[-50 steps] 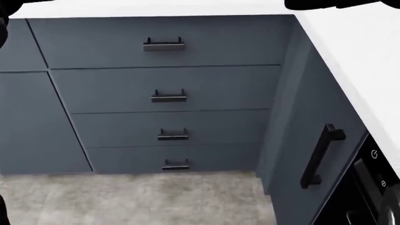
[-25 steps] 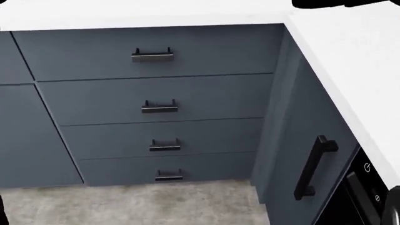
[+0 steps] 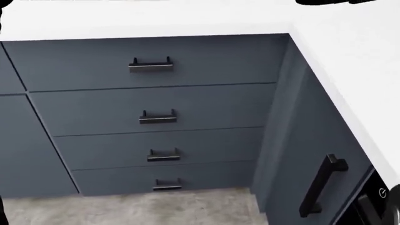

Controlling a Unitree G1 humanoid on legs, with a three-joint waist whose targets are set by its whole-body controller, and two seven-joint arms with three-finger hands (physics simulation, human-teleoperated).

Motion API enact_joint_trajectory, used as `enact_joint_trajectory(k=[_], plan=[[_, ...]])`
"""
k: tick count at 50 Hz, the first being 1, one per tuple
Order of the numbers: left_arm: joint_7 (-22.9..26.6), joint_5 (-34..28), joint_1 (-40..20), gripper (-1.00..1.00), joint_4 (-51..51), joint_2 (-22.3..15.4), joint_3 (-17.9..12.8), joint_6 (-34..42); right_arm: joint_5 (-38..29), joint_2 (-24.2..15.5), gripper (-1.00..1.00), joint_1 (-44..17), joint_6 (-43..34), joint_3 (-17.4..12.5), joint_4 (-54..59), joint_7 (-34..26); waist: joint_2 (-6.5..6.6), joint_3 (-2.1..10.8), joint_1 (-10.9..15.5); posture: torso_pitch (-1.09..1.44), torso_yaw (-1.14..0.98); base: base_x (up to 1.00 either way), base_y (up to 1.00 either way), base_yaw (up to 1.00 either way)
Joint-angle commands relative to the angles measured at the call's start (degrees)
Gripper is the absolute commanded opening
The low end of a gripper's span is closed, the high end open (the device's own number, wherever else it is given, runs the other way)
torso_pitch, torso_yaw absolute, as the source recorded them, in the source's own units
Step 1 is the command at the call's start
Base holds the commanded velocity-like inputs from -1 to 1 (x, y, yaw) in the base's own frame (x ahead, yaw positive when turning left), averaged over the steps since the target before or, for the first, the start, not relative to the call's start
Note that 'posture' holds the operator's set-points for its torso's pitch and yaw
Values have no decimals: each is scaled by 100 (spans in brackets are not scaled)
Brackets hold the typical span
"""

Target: Press the button on the coffee machine to serve coffee.

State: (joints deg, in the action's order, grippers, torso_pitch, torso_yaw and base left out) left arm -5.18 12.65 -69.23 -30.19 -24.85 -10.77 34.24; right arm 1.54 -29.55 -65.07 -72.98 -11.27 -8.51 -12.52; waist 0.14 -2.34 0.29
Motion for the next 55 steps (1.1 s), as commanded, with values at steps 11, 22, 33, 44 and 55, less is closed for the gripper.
enact_joint_trajectory(k=[11,22,33,44,55], plan=[[18,36,-192,100,302,-22,8,-135,-53,-47,100,-269,281,-30,143,69,-268,193,31,0,0,14,0,0],[49,25,-226,100,39,-81,-23,-291,-79,-84,100,-369,381,10,340,43,412,169,-81,0,0,14,0,0],[58,2,-274,100,-69,-58,7,-364,-126,-31,100,-357,483,33,452,25,-339,181,48,0,0,13,0,0],[91,-20,-310,100,-174,-90,-6,-444,-169,-2,100,-379,489,69,493,3,-28,121,5,0,0,14,0,0],[78,-20,-404,100,-264,-99,2,-442,-218,8,100,-419,538,88,588,-64,195,200,-32,0,0,14,0,0]])
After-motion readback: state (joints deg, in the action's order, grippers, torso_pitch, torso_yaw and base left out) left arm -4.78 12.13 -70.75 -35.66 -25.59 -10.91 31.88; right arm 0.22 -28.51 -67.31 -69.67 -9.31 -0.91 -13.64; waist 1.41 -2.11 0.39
